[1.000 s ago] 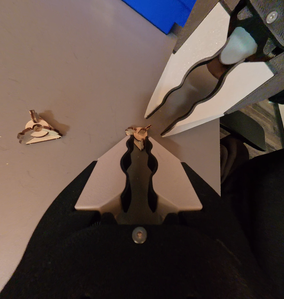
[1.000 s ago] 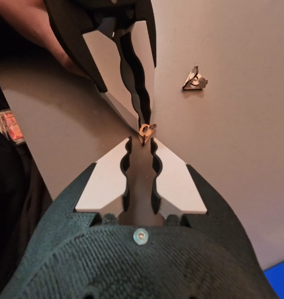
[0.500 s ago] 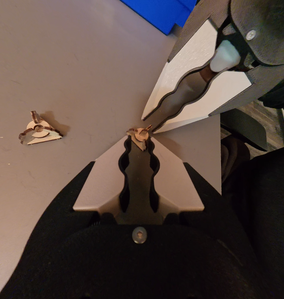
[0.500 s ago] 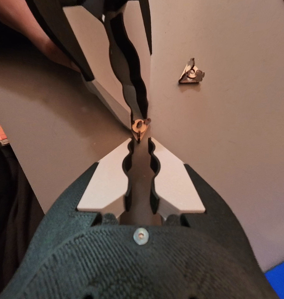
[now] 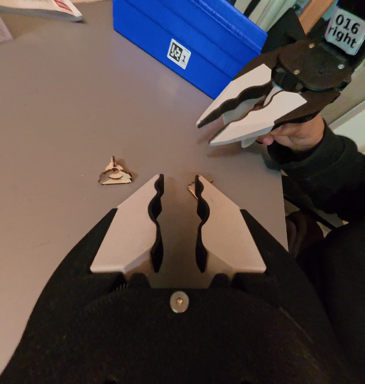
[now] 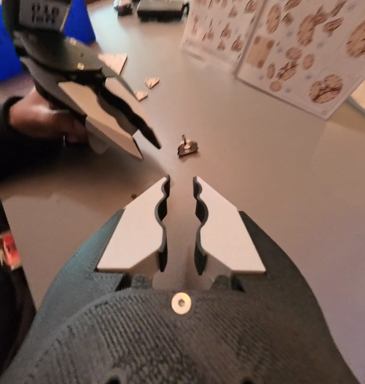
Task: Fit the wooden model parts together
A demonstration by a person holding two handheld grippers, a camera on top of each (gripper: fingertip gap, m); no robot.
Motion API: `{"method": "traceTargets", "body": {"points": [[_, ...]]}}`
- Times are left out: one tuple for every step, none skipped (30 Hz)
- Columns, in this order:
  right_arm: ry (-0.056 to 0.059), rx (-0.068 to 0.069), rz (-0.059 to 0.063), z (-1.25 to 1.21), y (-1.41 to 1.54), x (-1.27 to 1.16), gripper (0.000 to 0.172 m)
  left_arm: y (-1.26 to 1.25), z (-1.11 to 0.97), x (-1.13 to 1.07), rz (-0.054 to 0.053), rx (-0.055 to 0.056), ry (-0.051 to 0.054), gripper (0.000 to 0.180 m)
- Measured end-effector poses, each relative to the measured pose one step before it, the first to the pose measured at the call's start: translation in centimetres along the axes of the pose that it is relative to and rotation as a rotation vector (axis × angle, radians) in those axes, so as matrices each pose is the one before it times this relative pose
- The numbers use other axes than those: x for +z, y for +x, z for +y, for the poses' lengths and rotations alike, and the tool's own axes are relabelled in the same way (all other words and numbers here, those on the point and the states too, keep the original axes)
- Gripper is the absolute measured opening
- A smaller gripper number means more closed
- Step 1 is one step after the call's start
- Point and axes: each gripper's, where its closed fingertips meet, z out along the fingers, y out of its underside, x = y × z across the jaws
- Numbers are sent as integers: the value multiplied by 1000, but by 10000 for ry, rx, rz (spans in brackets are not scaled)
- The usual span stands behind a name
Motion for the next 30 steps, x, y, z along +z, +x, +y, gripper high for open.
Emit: {"method": "traceTargets", "body": {"points": [[443,222,107,-468,480,56,21,-208,-116,-151,-138,42,96,27],[397,204,81,-408,439,107,21,-204,-59,-114,-133,37,55,27],[363,164,62,-338,391,133,21,-174,-40,-90,-115,26,37,27],[342,117,41,-287,320,139,21,-117,-41,-63,-72,21,34,27],[304,63,35,-189,275,113,21,-40,-56,-45,-39,30,32,27],[250,29,49,-51,241,64,21,-82,-31,-44,-64,36,40,27],[181,32,36,49,167,-15,21,-130,-7,-24,-84,24,19,27],[114,-18,-56,-62,-101,-153,21,-111,16,-16,-64,18,0,27],[125,-168,-58,-142,-187,-214,21,-81,15,8,-33,1,-9,27],[81,-202,84,-60,36,-237,20,-9,19,27,3,-3,-15,27],[113,-116,108,-97,93,-221,19,-2,5,27,-8,8,0,27],[161,-66,8,-193,-40,-187,17,-57,34,28,-45,18,-16,27],[122,-57,27,-143,-33,-131,16,-172,37,-8,-120,38,-36,26],[60,-54,44,-63,-8,-61,16,-400,26,-54,-277,29,-21,24],[1,-47,5,5,-45,-5,16,-556,10,-115,-357,31,-5,22],[-43,-32,-19,56,-60,44,16,-397,-55,-143,-240,26,41,21],[-63,-23,-22,77,-51,59,17,-216,-149,-144,-102,-24,98,21],[-68,-28,-24,89,-59,76,17,-109,-176,-139,-16,-85,125,21],[-64,-34,-18,86,-59,62,17,-58,-171,-107,29,-103,115,21],[-56,-42,2,68,-44,57,17,6,-143,-85,55,-85,98,22],[-55,-52,14,78,-38,53,14,17,-101,-63,52,-70,66,22],[-58,-62,23,68,-36,62,13,40,-36,-8,46,-47,28,22],[-70,-69,46,90,-17,69,12,72,16,21,51,-18,-7,22],[-86,-79,34,111,-44,95,12,87,59,72,36,5,-40,22],[-102,-80,8,125,-79,104,12,64,98,88,13,25,-65,23],[-114,-74,9,140,-71,124,13,78,115,101,3,44,-73,23],[-119,-69,18,153,-54,127,14,83,101,97,5,58,-77,23],[-117,-67,17,140,-51,116,14,72,105,106,-6,67,-72,23],[-112,-66,15,139,-56,122,15,63,98,84,-9,67,-69,23],[-106,-61,19,133,-37,113,15,70,91,87,-6,65,-65,23]]}}
